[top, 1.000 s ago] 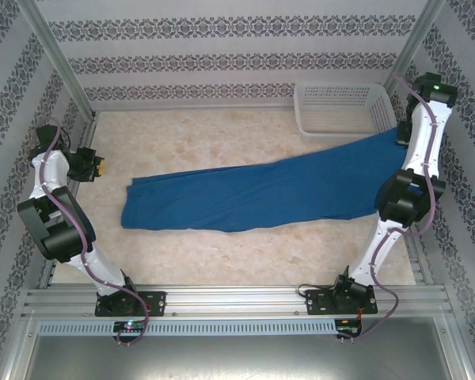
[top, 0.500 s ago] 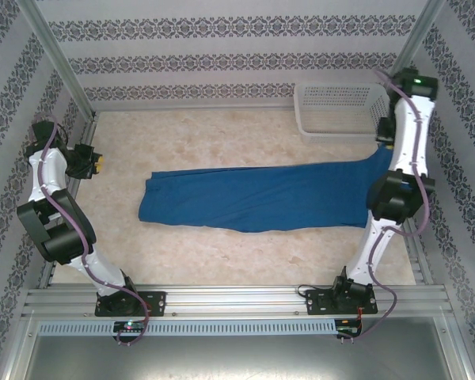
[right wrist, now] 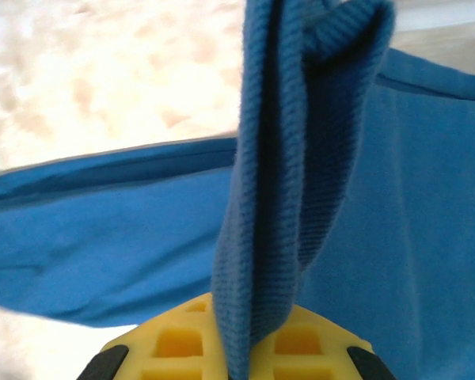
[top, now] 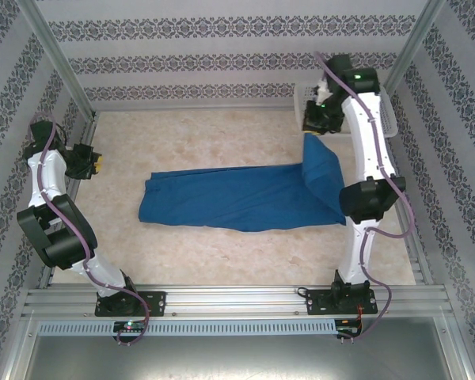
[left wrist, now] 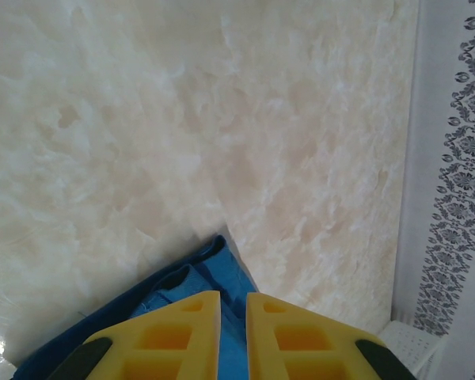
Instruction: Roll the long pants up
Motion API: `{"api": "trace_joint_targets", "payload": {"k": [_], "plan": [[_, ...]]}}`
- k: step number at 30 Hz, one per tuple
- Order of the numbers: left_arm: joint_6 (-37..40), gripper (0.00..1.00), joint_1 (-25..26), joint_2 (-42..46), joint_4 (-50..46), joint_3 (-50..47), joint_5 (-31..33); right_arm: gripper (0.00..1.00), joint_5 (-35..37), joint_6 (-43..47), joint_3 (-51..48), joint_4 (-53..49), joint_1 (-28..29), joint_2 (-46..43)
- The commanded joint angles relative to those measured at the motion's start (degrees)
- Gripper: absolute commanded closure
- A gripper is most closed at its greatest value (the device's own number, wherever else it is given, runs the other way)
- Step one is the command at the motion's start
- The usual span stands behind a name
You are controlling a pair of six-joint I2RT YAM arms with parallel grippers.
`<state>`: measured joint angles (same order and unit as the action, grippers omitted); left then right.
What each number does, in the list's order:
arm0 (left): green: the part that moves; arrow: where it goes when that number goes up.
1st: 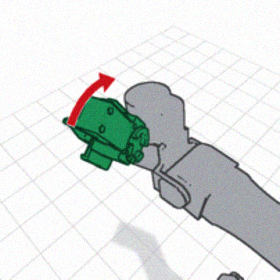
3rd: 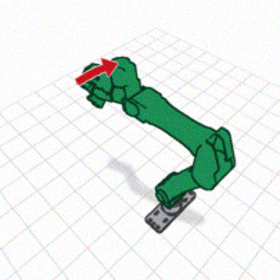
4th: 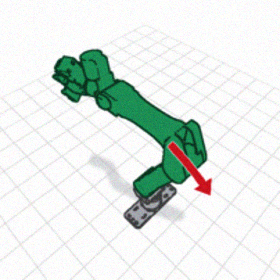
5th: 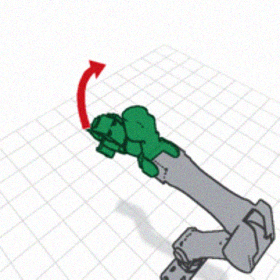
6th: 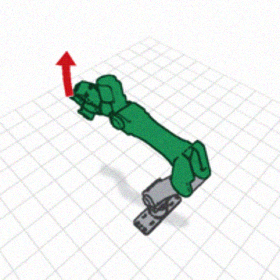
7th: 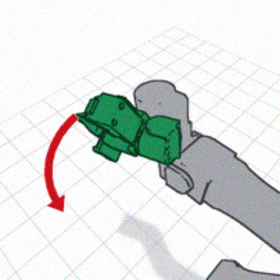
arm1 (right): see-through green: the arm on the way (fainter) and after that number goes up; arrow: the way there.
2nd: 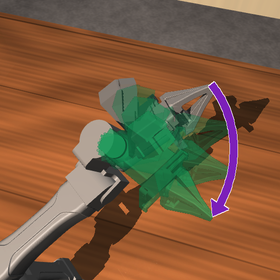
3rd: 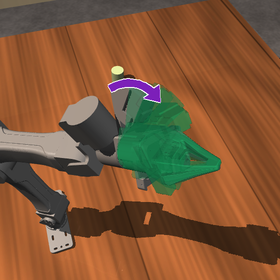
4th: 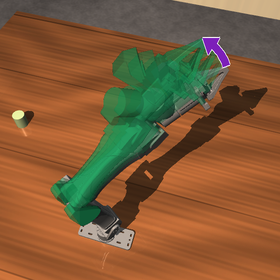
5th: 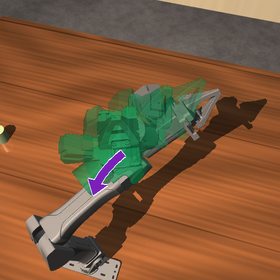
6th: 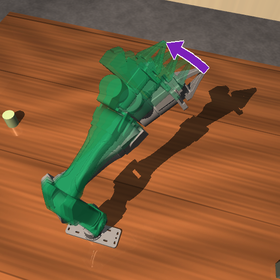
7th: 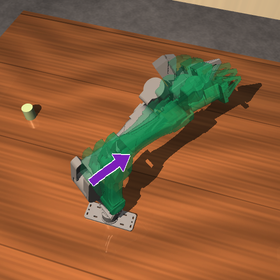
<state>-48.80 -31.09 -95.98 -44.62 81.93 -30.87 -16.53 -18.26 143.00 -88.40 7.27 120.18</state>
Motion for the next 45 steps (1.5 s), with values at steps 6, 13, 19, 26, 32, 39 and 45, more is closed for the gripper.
{"api": "trace_joint_targets", "payload": {"k": [6, 13, 19, 26, 32, 39, 45], "plan": [[0.4, 0.84, 0.4, 2.3, -1.3, -1.0, 0.1, 1.00, -9.8, -11.8, -1.9, 16.7, 16.2, 2.0], [0.8, 0.84, 0.3, 2.4, -1.7, -0.8, -0.4, 1.00, -13.6, -18.9, -1.8, 28.1, 24.2, 8.8], [1.7, 0.83, 0.3, 2.1, -2.4, 0.1, -0.5, 1.00, -17.0, -24.8, -1.3, 36.9, 28.0, 13.6], [1.9, 0.83, 0.3, 2.4, -2.7, 0.0, -0.5, 1.00, -20.1, -30.1, 4.0, 41.3, 31.5, 19.1], [1.9, 0.84, 0.3, 2.6, -2.8, -0.3, -0.3, 1.00, -21.9, -32.2, 5.9, 42.8, 32.8, 21.0], [1.6, 0.83, 0.4, 2.7, -2.6, -0.5, -0.5, 1.00, -22.9, -32.4, 4.9, 42.4, 33.7, 21.5], [1.5, 0.83, 0.4, 3.0, -2.4, -0.9, -0.4, 1.00, -24.8, -34.3, 4.0, 43.6, 35.2, 22.7]]}}
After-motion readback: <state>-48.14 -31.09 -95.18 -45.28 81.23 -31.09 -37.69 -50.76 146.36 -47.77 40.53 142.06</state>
